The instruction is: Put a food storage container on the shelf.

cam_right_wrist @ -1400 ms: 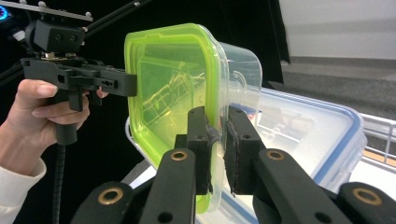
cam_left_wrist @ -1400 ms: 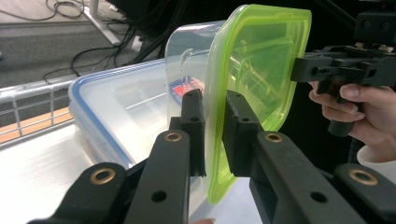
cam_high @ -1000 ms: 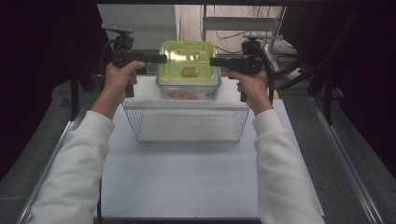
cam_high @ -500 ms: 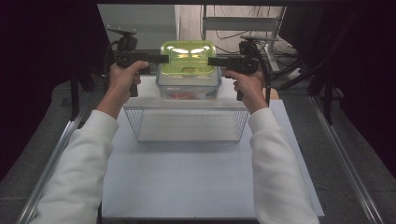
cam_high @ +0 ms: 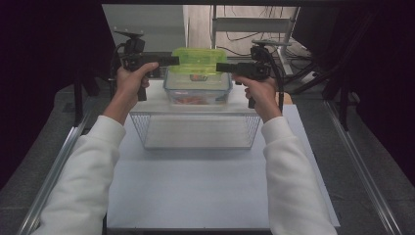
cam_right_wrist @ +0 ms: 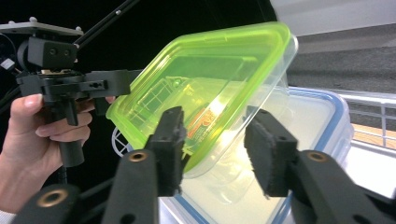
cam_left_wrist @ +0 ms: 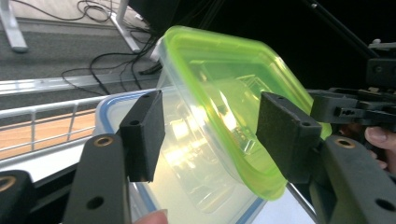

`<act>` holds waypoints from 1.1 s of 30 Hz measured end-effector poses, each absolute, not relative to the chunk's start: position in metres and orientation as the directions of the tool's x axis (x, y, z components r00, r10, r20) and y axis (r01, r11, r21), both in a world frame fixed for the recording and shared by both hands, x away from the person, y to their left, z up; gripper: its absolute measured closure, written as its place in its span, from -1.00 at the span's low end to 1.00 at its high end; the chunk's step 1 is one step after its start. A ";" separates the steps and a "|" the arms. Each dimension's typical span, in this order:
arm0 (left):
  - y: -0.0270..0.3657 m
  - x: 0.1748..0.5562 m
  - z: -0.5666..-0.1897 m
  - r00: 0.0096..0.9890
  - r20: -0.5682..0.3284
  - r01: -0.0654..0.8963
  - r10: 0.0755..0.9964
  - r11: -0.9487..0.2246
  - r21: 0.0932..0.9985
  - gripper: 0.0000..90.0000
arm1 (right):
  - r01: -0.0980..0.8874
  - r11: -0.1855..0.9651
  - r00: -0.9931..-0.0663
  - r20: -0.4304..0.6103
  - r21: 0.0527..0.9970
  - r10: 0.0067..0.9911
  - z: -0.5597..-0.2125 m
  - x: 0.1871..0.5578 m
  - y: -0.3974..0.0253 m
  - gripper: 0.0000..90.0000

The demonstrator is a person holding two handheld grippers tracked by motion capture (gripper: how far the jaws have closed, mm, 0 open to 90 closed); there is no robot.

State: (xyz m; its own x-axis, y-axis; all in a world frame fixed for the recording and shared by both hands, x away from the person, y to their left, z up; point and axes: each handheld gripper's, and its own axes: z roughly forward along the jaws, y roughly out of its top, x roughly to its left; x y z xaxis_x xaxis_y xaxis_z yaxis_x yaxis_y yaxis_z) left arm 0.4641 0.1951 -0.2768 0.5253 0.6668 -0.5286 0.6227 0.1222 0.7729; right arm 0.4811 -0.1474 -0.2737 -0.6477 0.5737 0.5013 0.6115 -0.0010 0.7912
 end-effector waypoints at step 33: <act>0.219 0.422 -0.281 0.595 -0.463 0.566 0.657 0.066 0.822 -0.35 | 0.529 -0.005 -0.687 0.431 0.849 0.585 -0.270 0.441 -0.179 0.97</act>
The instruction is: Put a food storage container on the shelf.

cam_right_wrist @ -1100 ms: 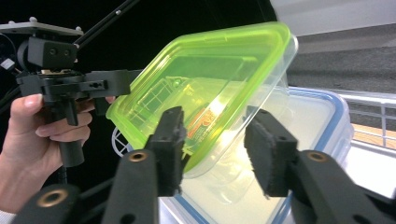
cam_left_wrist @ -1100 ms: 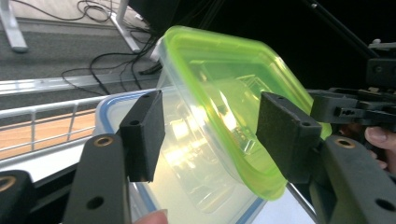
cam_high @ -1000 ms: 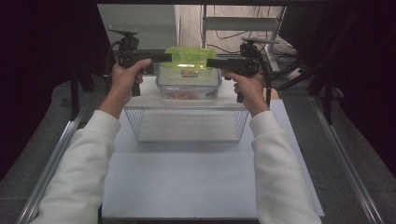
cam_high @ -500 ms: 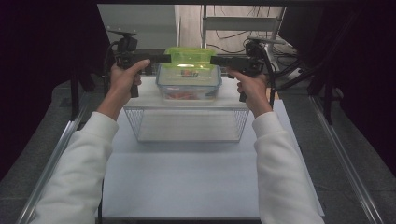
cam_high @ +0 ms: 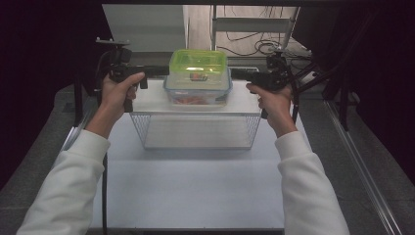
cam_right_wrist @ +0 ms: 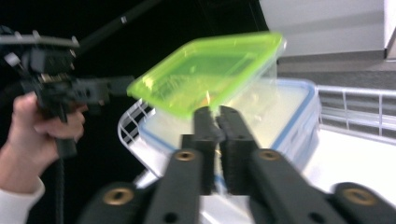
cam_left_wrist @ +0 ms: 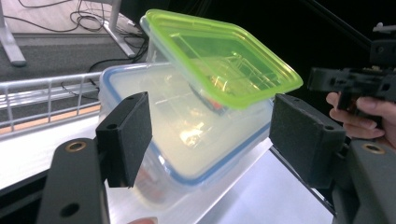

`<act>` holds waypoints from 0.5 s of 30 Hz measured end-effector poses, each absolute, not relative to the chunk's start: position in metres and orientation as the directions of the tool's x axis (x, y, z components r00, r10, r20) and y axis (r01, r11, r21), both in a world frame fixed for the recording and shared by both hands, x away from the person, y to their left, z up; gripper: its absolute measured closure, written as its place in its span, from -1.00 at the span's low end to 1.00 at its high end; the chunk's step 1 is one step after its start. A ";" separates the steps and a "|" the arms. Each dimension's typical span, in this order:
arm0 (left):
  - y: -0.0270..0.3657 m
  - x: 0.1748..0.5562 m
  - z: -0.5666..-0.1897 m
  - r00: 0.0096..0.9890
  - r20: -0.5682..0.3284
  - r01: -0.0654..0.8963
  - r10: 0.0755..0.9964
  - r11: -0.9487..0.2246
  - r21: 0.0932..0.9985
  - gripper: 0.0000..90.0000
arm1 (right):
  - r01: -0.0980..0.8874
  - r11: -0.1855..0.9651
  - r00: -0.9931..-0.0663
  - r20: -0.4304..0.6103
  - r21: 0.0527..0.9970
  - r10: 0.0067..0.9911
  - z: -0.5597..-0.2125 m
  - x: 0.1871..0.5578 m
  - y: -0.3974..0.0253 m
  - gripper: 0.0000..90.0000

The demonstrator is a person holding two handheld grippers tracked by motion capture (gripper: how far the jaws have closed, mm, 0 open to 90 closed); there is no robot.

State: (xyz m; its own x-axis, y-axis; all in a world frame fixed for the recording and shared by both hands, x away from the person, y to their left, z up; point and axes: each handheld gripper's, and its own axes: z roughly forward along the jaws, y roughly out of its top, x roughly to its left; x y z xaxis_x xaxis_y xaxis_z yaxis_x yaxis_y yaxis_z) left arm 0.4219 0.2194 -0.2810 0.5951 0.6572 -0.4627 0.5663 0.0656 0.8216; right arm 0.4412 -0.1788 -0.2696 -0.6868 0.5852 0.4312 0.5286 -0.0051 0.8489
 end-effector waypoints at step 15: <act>0.221 0.418 -0.289 0.595 -0.470 0.578 0.652 0.060 0.814 -0.37 | 0.508 0.130 -0.722 0.339 0.852 0.603 -0.279 0.443 -0.135 0.97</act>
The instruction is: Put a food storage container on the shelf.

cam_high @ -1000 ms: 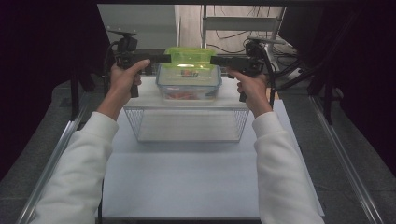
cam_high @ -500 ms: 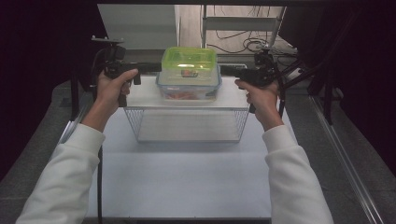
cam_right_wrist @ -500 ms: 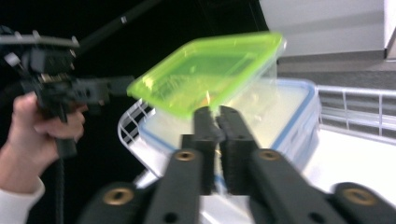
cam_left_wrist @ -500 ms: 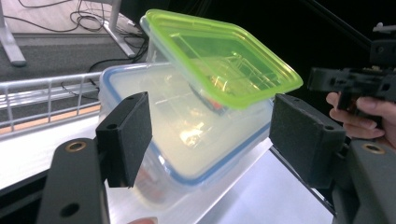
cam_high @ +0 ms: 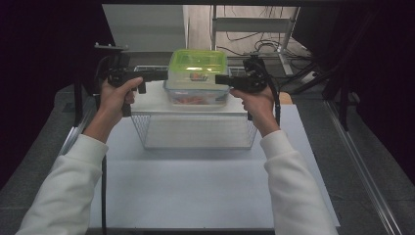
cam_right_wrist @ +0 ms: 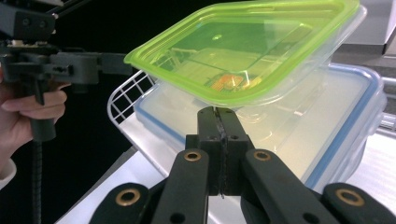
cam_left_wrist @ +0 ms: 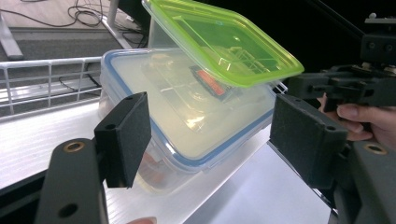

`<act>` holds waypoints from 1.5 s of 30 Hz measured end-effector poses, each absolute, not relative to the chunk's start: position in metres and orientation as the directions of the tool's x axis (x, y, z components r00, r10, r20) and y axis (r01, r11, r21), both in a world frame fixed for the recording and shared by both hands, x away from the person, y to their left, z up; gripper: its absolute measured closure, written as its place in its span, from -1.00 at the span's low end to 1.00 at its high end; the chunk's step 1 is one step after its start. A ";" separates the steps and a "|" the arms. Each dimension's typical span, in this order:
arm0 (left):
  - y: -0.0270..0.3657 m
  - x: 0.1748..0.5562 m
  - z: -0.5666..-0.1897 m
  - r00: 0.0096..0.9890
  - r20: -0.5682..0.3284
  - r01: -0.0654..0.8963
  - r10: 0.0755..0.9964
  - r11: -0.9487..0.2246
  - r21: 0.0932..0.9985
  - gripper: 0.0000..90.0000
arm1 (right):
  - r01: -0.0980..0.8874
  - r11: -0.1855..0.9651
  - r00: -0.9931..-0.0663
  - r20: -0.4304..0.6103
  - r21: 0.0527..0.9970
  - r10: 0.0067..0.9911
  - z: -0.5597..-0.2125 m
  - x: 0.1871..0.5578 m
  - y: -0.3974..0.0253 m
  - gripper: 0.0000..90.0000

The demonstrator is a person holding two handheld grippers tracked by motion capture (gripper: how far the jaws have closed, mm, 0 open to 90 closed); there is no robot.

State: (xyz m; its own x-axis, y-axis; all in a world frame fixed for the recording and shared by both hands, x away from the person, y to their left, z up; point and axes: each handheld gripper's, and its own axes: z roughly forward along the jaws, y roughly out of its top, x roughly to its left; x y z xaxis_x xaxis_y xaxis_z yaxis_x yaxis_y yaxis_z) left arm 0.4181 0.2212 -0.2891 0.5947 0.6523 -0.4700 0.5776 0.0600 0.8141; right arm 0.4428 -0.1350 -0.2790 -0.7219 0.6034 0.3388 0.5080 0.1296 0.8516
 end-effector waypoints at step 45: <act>0.225 0.315 -0.358 0.682 -0.408 0.551 0.607 -0.059 0.833 -0.38 | 0.523 0.183 -0.744 0.341 0.833 0.575 -0.327 0.366 -0.200 0.24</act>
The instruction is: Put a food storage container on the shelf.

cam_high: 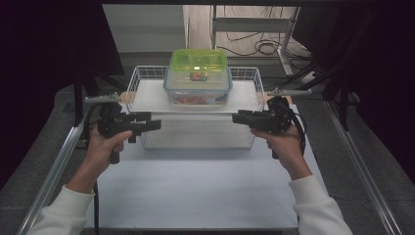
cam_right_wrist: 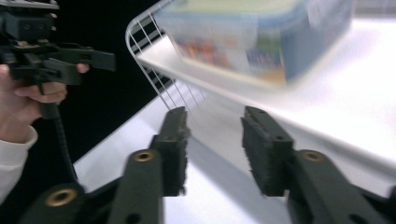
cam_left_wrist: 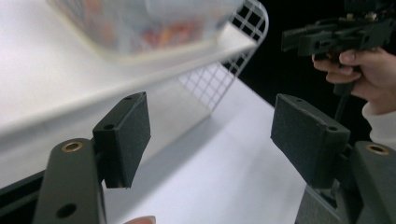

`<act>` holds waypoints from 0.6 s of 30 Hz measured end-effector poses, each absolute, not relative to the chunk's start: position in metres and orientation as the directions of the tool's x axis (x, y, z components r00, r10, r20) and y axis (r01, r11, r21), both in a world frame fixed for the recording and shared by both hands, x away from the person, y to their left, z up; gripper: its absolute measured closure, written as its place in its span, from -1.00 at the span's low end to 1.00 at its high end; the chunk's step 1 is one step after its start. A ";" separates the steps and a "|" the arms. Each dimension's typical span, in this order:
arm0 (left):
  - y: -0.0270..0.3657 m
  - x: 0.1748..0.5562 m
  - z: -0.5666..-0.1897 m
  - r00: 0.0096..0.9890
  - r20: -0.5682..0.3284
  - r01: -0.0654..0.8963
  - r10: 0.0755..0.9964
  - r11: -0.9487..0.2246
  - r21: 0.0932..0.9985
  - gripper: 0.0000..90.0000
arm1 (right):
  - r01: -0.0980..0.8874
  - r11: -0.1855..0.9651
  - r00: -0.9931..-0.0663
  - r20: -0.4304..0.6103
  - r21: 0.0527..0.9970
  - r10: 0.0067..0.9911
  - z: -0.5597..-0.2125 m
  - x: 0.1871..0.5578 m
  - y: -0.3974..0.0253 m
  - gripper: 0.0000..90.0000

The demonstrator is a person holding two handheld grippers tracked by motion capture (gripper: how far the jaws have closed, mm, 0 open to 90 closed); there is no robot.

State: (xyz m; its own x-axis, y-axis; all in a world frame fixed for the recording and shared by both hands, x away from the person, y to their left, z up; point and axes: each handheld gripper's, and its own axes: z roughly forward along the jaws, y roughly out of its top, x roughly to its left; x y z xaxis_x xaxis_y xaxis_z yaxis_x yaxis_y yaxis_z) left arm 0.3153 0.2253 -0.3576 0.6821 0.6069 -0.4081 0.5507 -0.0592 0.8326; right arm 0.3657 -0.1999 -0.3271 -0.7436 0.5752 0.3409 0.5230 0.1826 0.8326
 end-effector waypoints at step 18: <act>0.208 0.263 -0.469 0.661 -0.391 0.633 0.640 -0.197 0.748 -0.42 | 0.588 0.278 -0.707 0.315 0.760 0.633 -0.435 0.310 -0.242 -0.17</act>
State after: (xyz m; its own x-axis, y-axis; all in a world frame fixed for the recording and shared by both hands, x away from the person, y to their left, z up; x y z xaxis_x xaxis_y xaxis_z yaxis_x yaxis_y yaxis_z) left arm 0.2627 0.2078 -0.4691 0.6613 0.6398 -0.3915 0.6334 -0.1967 0.7484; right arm 0.3096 -0.2422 -0.4354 -0.7072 0.6330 0.3151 0.5876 0.2783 0.7598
